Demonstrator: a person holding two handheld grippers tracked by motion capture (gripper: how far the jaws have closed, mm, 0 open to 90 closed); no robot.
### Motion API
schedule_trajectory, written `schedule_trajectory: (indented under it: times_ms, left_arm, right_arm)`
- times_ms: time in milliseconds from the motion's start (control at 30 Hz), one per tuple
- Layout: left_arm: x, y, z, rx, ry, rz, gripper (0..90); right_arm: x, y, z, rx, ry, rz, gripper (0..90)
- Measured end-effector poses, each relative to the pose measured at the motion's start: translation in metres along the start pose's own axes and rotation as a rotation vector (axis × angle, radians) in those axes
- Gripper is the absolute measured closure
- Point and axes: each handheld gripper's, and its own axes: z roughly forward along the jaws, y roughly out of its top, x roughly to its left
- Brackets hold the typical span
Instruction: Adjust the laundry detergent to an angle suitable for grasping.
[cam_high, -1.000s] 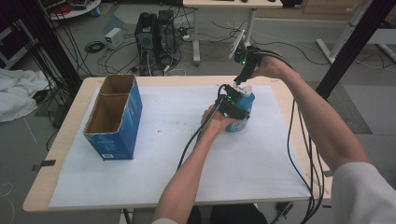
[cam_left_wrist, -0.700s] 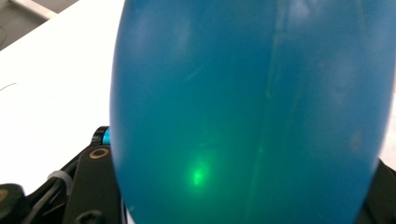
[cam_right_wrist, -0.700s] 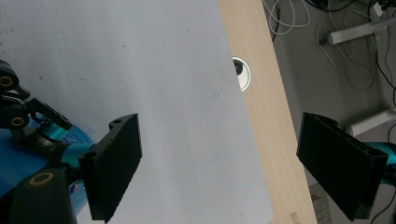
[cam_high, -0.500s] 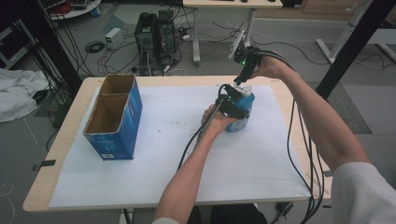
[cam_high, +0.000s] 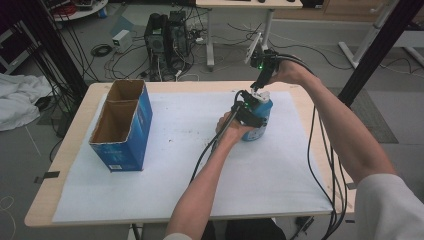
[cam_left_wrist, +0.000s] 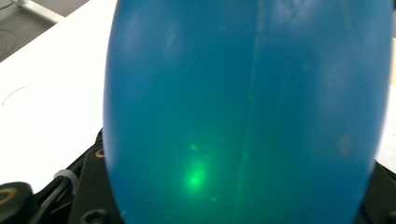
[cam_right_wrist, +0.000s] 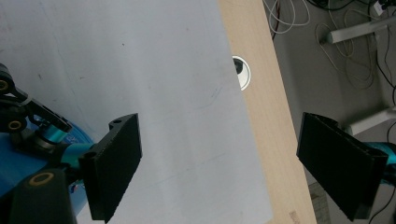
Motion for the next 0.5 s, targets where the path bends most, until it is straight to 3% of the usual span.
schedule_trajectory:
  times_ms: [133,167,233,267,367,500]
  left_arm:
    - [-0.0013,0.0,0.001,-0.015,0.005,0.011,44.3]
    - [0.0012,0.0004,-0.0012,0.017,0.01,0.05,44.5]
    - [0.0007,0.0005,-0.0016,0.019,0.006,0.048,44.7]
    - [-0.0015,0.0,0.0002,-0.007,0.005,0.022,44.9]
    - [0.0002,0.0006,-0.0017,0.021,0.007,0.057,45.1]
    - [-0.0001,-0.0001,-0.001,0.008,0.006,0.046,45.2]
  right_arm:
    - [0.0006,-0.0004,-0.0008,0.003,-0.002,-0.001,13.2]
    - [0.0006,-0.0004,-0.001,0.003,-0.002,-0.001,13.3]
    - [0.0007,-0.0008,-0.0018,0.005,-0.006,0.004,13.3]
    - [0.0002,-0.001,-0.0018,0.001,-0.004,-0.003,13.3]
    - [0.0005,-0.0017,-0.0022,0.007,-0.005,0.004,13.3]
    - [0.0007,-0.0023,-0.0017,0.01,-0.008,0.007,13.2]
